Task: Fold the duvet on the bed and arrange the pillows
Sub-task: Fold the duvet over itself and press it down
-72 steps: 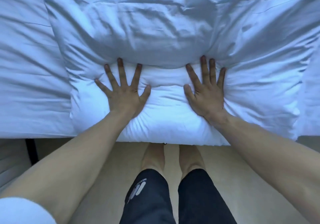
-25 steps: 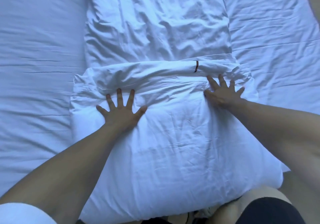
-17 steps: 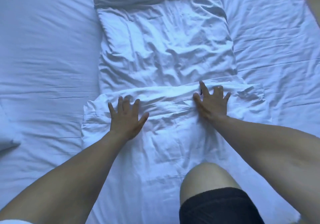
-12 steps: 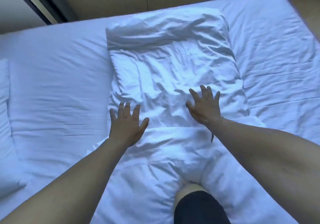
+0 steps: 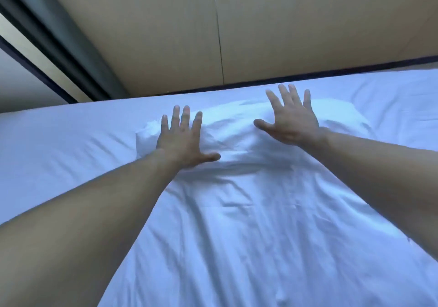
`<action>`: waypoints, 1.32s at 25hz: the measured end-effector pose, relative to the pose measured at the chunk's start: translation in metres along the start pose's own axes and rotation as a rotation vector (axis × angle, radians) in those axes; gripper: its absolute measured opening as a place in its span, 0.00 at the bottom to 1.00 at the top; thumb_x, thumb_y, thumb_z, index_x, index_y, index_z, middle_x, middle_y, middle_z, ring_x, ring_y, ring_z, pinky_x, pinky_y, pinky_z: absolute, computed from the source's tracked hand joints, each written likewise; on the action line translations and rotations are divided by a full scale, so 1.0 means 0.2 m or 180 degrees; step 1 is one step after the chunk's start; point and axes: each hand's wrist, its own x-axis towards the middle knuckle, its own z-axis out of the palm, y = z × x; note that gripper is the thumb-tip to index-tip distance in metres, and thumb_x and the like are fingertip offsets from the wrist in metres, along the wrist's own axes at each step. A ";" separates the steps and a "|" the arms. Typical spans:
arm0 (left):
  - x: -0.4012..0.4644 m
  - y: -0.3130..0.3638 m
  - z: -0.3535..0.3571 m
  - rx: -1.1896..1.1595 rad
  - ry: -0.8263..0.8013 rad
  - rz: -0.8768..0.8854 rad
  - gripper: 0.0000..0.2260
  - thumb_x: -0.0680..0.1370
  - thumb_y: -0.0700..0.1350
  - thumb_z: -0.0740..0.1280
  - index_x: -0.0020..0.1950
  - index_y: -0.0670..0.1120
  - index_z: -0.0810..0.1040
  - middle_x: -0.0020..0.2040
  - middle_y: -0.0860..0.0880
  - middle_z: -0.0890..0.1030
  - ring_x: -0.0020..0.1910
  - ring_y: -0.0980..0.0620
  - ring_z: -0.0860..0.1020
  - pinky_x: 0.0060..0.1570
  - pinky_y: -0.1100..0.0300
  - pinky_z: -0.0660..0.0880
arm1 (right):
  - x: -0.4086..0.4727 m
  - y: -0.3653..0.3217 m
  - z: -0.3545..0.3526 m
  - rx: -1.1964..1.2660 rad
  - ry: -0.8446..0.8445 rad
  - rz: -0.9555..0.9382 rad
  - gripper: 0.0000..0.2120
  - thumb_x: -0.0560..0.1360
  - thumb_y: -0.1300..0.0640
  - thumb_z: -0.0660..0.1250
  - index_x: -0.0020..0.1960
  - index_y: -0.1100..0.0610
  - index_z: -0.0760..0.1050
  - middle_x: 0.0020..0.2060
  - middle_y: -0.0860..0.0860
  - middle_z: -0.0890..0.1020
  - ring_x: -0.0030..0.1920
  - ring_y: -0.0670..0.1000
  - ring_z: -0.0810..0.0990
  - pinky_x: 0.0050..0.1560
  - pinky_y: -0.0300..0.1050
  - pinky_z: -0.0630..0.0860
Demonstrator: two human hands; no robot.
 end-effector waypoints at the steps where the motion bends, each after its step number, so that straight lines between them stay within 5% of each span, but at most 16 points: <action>1: 0.14 0.01 -0.01 0.0010 -0.0097 0.0062 0.61 0.65 0.82 0.61 0.83 0.50 0.37 0.83 0.44 0.37 0.81 0.41 0.34 0.79 0.37 0.39 | 0.12 0.04 0.02 0.0023 -0.0127 0.0050 0.44 0.76 0.26 0.49 0.84 0.50 0.46 0.83 0.55 0.49 0.83 0.56 0.41 0.79 0.64 0.36; 6: 0.66 0.02 0.18 -0.0177 -0.0563 0.0202 0.72 0.52 0.86 0.62 0.81 0.54 0.30 0.83 0.45 0.34 0.81 0.44 0.31 0.77 0.36 0.33 | 0.44 0.17 0.49 0.0063 -0.0453 0.0197 0.37 0.79 0.33 0.41 0.83 0.51 0.52 0.83 0.54 0.54 0.83 0.57 0.46 0.80 0.62 0.40; 11: 0.89 0.05 0.59 -0.0489 -0.0756 0.0186 0.73 0.48 0.89 0.55 0.83 0.52 0.37 0.84 0.45 0.39 0.82 0.44 0.36 0.78 0.38 0.36 | 0.53 0.14 0.86 0.0128 0.0642 0.0110 0.27 0.79 0.42 0.51 0.68 0.57 0.74 0.63 0.59 0.78 0.65 0.62 0.73 0.73 0.61 0.62; 16: 0.91 0.03 0.65 -0.0969 0.0259 0.0367 0.59 0.51 0.87 0.57 0.71 0.49 0.66 0.67 0.46 0.67 0.71 0.43 0.64 0.76 0.45 0.55 | 0.55 0.14 0.83 0.0477 0.0839 0.0265 0.26 0.77 0.42 0.54 0.69 0.55 0.71 0.54 0.56 0.77 0.56 0.60 0.73 0.66 0.54 0.67; 19: 0.88 0.05 0.77 -0.1264 0.1250 0.0526 0.47 0.59 0.81 0.62 0.60 0.43 0.74 0.52 0.46 0.73 0.54 0.42 0.73 0.61 0.47 0.67 | 0.56 0.12 0.81 0.0554 0.0854 0.0451 0.31 0.76 0.42 0.55 0.74 0.56 0.66 0.51 0.54 0.77 0.54 0.58 0.74 0.63 0.54 0.68; 22: 0.88 0.07 0.82 -0.1037 0.1850 0.0488 0.40 0.66 0.74 0.62 0.55 0.38 0.75 0.46 0.41 0.75 0.46 0.39 0.75 0.49 0.46 0.67 | 0.58 0.11 0.81 0.0325 0.0699 0.0620 0.23 0.76 0.42 0.54 0.58 0.57 0.76 0.44 0.53 0.74 0.50 0.59 0.73 0.57 0.55 0.66; 25: 0.86 0.11 0.75 -0.0394 0.1474 0.0304 0.44 0.67 0.77 0.55 0.55 0.36 0.76 0.45 0.37 0.75 0.43 0.39 0.74 0.46 0.46 0.67 | 0.53 0.09 0.85 -0.0019 0.1216 0.0389 0.18 0.75 0.45 0.59 0.41 0.59 0.76 0.41 0.56 0.72 0.45 0.60 0.73 0.50 0.54 0.65; 30: 0.62 0.19 0.49 0.0152 0.0403 0.0129 0.46 0.67 0.82 0.53 0.60 0.42 0.76 0.54 0.41 0.80 0.56 0.40 0.77 0.56 0.48 0.67 | 0.36 0.08 0.81 -0.0469 0.1584 -0.0150 0.18 0.76 0.48 0.64 0.35 0.61 0.78 0.31 0.60 0.80 0.36 0.61 0.80 0.55 0.53 0.75; 33: 0.36 0.25 0.39 0.0413 0.0294 0.0298 0.40 0.70 0.79 0.60 0.57 0.42 0.75 0.51 0.43 0.83 0.52 0.41 0.81 0.54 0.50 0.68 | 0.13 0.01 0.67 -0.0209 0.1152 -0.0118 0.20 0.76 0.45 0.63 0.37 0.61 0.77 0.30 0.61 0.82 0.33 0.62 0.82 0.47 0.54 0.76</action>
